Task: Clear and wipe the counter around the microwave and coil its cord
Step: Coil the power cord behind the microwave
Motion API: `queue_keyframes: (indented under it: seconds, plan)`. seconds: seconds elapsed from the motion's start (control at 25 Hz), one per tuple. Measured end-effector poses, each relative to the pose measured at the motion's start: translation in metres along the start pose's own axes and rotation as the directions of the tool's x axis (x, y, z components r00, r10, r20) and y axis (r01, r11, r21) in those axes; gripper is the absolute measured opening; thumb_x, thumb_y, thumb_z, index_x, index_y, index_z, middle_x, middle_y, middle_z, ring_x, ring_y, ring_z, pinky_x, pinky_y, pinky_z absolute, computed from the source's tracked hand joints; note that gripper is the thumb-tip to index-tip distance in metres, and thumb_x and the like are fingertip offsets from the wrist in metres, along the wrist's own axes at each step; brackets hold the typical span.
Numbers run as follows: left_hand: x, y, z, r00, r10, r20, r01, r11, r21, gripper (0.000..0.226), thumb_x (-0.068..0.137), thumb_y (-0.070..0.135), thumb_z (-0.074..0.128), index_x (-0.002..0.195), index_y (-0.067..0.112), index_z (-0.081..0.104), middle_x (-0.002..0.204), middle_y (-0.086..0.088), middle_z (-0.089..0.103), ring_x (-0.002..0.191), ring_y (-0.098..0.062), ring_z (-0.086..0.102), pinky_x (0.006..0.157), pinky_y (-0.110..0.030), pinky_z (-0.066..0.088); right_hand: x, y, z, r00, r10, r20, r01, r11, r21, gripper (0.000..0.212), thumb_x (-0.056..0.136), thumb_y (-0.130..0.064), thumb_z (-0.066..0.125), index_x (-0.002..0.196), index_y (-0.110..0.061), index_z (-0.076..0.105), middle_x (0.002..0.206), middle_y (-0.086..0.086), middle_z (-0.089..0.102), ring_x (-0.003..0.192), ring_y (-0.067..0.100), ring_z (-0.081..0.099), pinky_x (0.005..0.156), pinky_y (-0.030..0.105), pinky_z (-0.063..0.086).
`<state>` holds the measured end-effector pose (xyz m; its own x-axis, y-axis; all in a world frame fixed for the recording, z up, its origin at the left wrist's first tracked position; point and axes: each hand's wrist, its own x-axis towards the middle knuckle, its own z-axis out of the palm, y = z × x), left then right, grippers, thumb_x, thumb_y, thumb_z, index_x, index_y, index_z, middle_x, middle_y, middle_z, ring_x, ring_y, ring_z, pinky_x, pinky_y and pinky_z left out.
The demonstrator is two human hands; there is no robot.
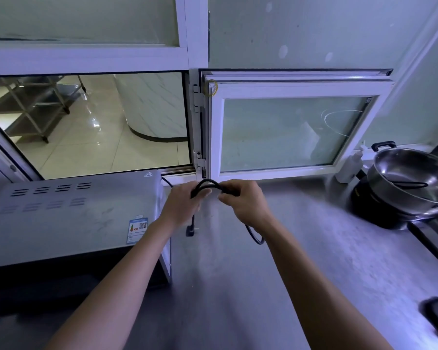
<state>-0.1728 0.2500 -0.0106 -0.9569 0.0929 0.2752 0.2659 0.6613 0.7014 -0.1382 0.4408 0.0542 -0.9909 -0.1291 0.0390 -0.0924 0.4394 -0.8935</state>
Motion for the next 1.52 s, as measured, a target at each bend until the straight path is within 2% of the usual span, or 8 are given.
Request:
queue_keyframes:
  seconds: [0.24,0.44,0.6,0.8,1.0,1.24,1.36,1.52]
  plan:
    - [-0.008,-0.016,0.004,0.998,-0.053,0.038,0.056,0.993,-0.105,0.029,0.097,0.042,0.056,0.077,0.022,0.058,0.07,-0.002,0.062,0.057,-0.009,0.053,0.057,-0.025,0.039,0.011,0.0,-0.018,0.976,-0.114,-0.185,0.136,0.985,0.109,0.045,0.086,-0.013,0.07,0.077,-0.057,0.071,0.083,-0.018,0.074,0.072,-0.002,0.063,0.066,0.01,0.046]
    - [-0.008,-0.015,0.004,0.994,-0.088,0.059,0.093,0.991,-0.1,0.034,0.104,0.037,0.042,0.074,0.024,0.052,0.068,0.003,0.059,0.056,-0.003,0.048,0.057,-0.023,0.036,0.015,0.012,0.008,0.958,-0.071,-0.277,0.146,0.954,0.261,0.034,0.089,-0.01,0.067,0.097,-0.042,0.076,0.09,-0.015,0.075,0.079,-0.001,0.063,0.07,0.011,0.046]
    - [-0.009,-0.025,0.006,0.975,-0.215,0.063,0.222,0.964,-0.145,0.042,0.105,0.038,0.038,0.078,0.015,0.059,0.075,0.0,0.066,0.059,-0.003,0.055,0.061,-0.016,0.04,0.02,0.019,0.037,0.983,-0.069,-0.172,0.122,0.938,0.324,0.03,0.09,-0.016,0.069,0.106,-0.041,0.076,0.096,-0.015,0.076,0.078,0.0,0.066,0.069,0.013,0.052]
    - [-0.008,-0.031,0.004,0.976,-0.213,0.055,0.219,0.933,-0.284,0.03,0.105,0.032,0.042,0.09,0.019,0.064,0.091,0.006,0.073,0.091,-0.009,0.067,0.079,-0.022,0.049,0.037,0.033,0.04,0.975,-0.102,-0.197,0.097,0.995,-0.035,0.006,0.086,-0.025,0.074,0.083,-0.028,0.077,0.058,0.001,0.055,0.065,0.015,0.044,0.056,0.018,0.034]
    - [0.002,-0.03,0.007,0.98,-0.193,0.053,0.2,0.933,-0.299,0.029,0.103,0.041,0.044,0.105,0.026,0.069,0.098,0.021,0.071,0.078,-0.006,0.06,0.069,-0.009,0.045,0.06,0.04,0.033,0.984,-0.078,-0.158,0.036,0.966,-0.255,0.035,0.087,-0.027,0.07,0.065,-0.004,0.055,0.053,0.004,0.032,0.058,0.017,0.024,0.053,0.035,0.022]
    - [0.01,-0.032,0.019,0.976,-0.214,0.049,0.218,0.912,-0.347,0.032,0.103,0.043,0.044,0.113,0.024,0.067,0.111,0.013,0.071,0.091,-0.016,0.068,0.079,-0.028,0.052,0.066,0.038,0.047,0.984,0.055,-0.169,-0.045,0.997,0.063,0.019,0.086,-0.021,0.07,0.068,-0.016,0.069,0.062,0.008,0.065,0.059,0.026,0.059,0.056,0.035,0.047]
    - [0.009,-0.032,0.024,0.983,-0.178,0.049,0.185,0.931,-0.315,0.03,0.105,0.042,0.039,0.122,0.033,0.061,0.103,0.016,0.071,0.083,-0.007,0.067,0.081,-0.035,0.055,0.071,0.033,0.056,0.972,0.088,-0.218,-0.049,0.982,0.18,0.017,0.086,-0.021,0.07,0.07,-0.02,0.072,0.064,0.005,0.068,0.067,0.026,0.066,0.064,0.034,0.053]
    - [0.004,-0.033,0.023,0.992,-0.05,0.116,0.069,0.984,-0.165,0.038,0.105,0.05,0.026,0.142,0.062,0.028,0.088,0.024,0.065,0.077,0.005,0.058,0.069,-0.021,0.047,0.077,0.031,0.06,0.96,0.136,-0.244,-0.072,0.964,0.255,0.015,0.086,-0.025,0.072,0.073,-0.018,0.074,0.064,0.002,0.071,0.066,0.022,0.07,0.071,0.035,0.058]
